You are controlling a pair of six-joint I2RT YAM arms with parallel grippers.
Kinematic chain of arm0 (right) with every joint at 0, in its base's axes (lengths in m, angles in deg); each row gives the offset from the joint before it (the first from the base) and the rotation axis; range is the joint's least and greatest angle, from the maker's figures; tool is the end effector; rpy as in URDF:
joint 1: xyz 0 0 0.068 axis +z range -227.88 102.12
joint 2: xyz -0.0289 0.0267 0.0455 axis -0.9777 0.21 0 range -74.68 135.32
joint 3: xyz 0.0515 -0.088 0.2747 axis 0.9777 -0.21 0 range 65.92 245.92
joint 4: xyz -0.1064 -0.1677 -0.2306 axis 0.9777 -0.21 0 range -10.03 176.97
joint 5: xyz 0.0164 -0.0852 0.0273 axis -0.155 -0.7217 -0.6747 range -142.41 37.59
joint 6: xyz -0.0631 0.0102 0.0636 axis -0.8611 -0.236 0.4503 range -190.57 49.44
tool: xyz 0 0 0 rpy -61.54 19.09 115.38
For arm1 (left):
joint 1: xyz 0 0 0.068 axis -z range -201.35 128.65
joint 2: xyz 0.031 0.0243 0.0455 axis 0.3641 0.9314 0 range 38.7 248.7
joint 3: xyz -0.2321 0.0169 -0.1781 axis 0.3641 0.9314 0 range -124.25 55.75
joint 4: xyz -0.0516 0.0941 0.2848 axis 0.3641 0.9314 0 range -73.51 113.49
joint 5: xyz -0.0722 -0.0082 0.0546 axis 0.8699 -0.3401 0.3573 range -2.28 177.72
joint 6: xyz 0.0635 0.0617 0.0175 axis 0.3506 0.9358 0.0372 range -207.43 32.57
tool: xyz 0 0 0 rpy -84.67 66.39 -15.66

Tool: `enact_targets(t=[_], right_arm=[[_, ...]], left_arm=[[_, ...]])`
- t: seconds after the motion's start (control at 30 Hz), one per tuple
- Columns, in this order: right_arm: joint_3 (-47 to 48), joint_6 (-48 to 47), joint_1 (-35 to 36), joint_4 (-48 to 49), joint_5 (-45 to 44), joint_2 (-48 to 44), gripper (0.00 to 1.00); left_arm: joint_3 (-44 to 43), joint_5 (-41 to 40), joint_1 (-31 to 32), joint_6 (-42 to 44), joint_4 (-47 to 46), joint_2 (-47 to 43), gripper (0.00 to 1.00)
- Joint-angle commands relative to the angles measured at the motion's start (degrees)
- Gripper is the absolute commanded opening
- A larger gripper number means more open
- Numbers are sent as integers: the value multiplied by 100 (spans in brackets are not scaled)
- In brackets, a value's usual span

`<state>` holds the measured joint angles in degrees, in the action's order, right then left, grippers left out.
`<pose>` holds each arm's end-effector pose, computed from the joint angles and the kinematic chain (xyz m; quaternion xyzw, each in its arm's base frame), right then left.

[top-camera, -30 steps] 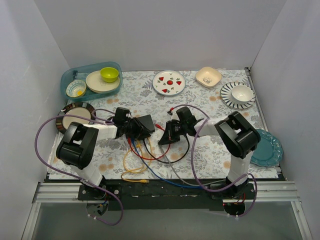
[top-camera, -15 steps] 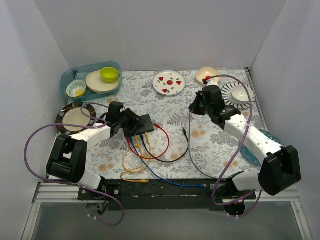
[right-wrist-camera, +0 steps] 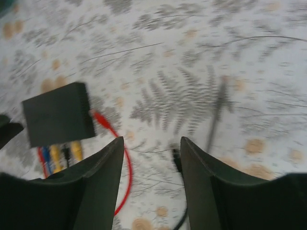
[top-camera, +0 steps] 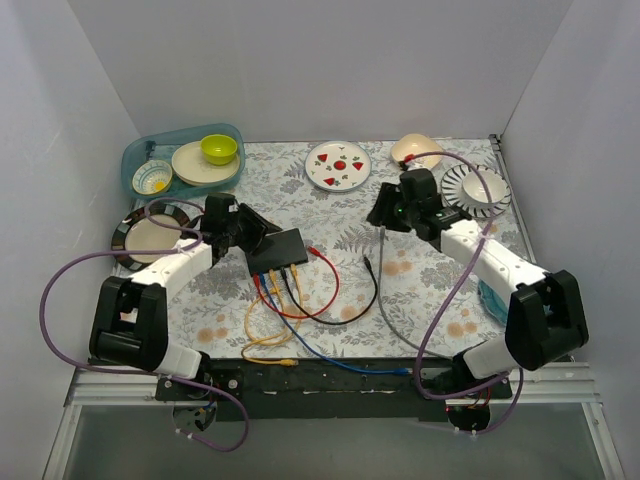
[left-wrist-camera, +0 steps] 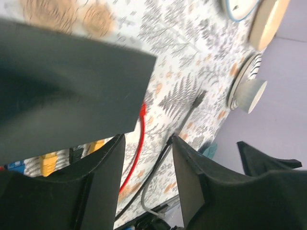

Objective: Pull the plug from the switch port

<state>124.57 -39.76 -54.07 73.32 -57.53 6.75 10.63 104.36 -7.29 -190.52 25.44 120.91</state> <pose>0.3622 0.1518 0.2464 0.0745 0.8889 0.1710 0.4183 0.3379 -0.1084 0.1596 -0.6047 0.6922 -0.3860 0.0786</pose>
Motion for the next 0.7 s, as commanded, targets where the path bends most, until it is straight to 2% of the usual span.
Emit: enact_targets(t=[0.0, 0.13, 0.33, 0.67], right_arm=[[542, 92, 808, 714, 1487, 574, 58], [340, 329, 1467, 1460, 2417, 1146, 56], [243, 777, 1793, 2067, 2998, 1964, 54], [629, 1207, 1908, 2261, 3167, 2834, 51]], left_arm=[[-566, -214, -176, 236, 230, 48, 44], [-585, -135, -290, 281, 274, 330, 43], [-366, -109, -431, 386, 116, 611, 41], [-15, 155, -492, 518, -34, 875, 38]])
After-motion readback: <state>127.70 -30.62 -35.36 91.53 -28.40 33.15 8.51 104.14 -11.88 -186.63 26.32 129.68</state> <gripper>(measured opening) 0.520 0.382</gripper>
